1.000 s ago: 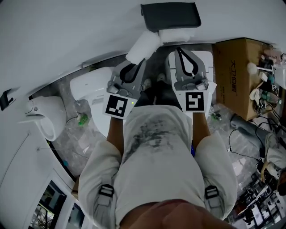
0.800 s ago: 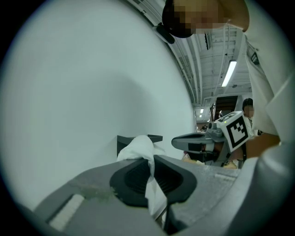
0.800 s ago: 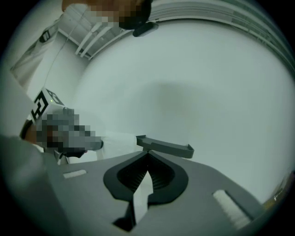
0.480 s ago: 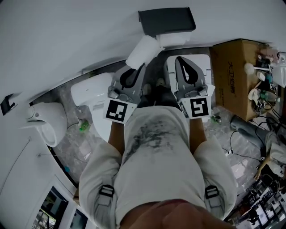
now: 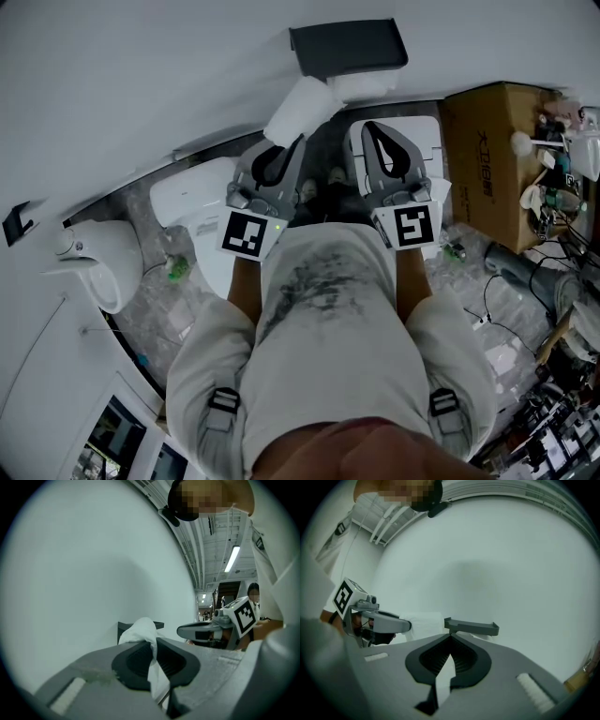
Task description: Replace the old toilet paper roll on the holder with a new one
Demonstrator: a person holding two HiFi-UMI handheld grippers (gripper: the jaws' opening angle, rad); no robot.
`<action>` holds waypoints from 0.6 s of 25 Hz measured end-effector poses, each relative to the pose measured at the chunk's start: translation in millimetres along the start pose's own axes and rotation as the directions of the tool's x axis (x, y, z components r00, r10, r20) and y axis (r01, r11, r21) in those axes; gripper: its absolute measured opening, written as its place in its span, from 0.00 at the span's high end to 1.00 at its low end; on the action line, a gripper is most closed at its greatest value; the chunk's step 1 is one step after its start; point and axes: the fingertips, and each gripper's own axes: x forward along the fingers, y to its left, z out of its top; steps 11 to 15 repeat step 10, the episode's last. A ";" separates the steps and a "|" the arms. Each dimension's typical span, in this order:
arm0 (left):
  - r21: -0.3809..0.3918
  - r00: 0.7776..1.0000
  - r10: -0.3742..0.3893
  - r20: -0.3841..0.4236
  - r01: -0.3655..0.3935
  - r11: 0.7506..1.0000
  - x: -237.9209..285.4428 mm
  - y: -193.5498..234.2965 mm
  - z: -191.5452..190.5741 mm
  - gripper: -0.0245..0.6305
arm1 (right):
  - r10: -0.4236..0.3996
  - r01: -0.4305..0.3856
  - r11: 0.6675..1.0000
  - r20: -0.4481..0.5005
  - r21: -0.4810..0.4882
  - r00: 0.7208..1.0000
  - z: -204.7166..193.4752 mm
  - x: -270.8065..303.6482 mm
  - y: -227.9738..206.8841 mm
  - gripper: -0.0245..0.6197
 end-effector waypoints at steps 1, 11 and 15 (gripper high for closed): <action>-0.001 1.000 0.000 0.000 0.000 1.000 -0.6 0.3 0.4 0.93 | 0.002 -0.002 1.000 -0.001 0.000 1.000 0.4 0.4 1.3 0.96; 0.007 1.000 -0.001 0.004 0.001 1.000 -2.7 -0.3 1.3 0.93 | 0.004 -0.004 1.000 0.005 -0.012 1.000 -0.4 -2.6 4.7 0.96; 0.007 1.000 -0.001 0.004 0.001 1.000 -2.7 -0.3 1.3 0.93 | 0.004 -0.004 1.000 0.005 -0.012 1.000 -0.4 -2.6 4.7 0.96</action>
